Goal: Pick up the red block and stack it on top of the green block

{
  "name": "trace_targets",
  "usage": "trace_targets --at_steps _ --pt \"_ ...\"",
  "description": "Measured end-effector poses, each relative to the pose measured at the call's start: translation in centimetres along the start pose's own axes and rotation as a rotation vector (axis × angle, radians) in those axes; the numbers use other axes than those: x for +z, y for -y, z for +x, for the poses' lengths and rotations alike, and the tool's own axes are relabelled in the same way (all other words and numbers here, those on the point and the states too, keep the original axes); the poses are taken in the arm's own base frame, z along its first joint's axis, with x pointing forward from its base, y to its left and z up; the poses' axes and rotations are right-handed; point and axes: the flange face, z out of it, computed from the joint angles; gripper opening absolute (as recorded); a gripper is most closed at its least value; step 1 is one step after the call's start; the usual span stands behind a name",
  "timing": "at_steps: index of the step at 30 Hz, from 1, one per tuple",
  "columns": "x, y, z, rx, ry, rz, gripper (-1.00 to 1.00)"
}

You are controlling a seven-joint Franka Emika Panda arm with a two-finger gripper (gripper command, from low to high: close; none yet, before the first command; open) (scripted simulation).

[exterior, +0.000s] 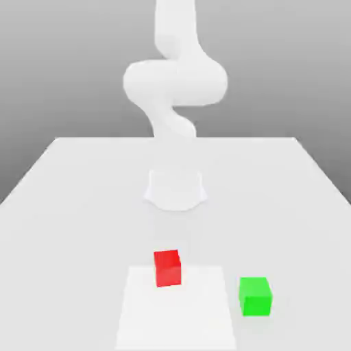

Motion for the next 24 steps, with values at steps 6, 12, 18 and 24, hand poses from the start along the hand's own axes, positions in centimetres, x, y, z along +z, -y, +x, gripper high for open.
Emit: trace_targets --at_steps 6,12,18,24 --pt "14.0 -5.1 -4.3 -0.050 0.157 -0.157 0.00" --pt "24.6 -13.1 -11.7 -0.097 0.333 -0.307 0.00" --pt "31.9 -23.4 -21.6 -0.140 0.530 -0.451 0.00" --pt "36.0 -26.9 -25.1 -0.146 0.552 -0.467 -1.00"
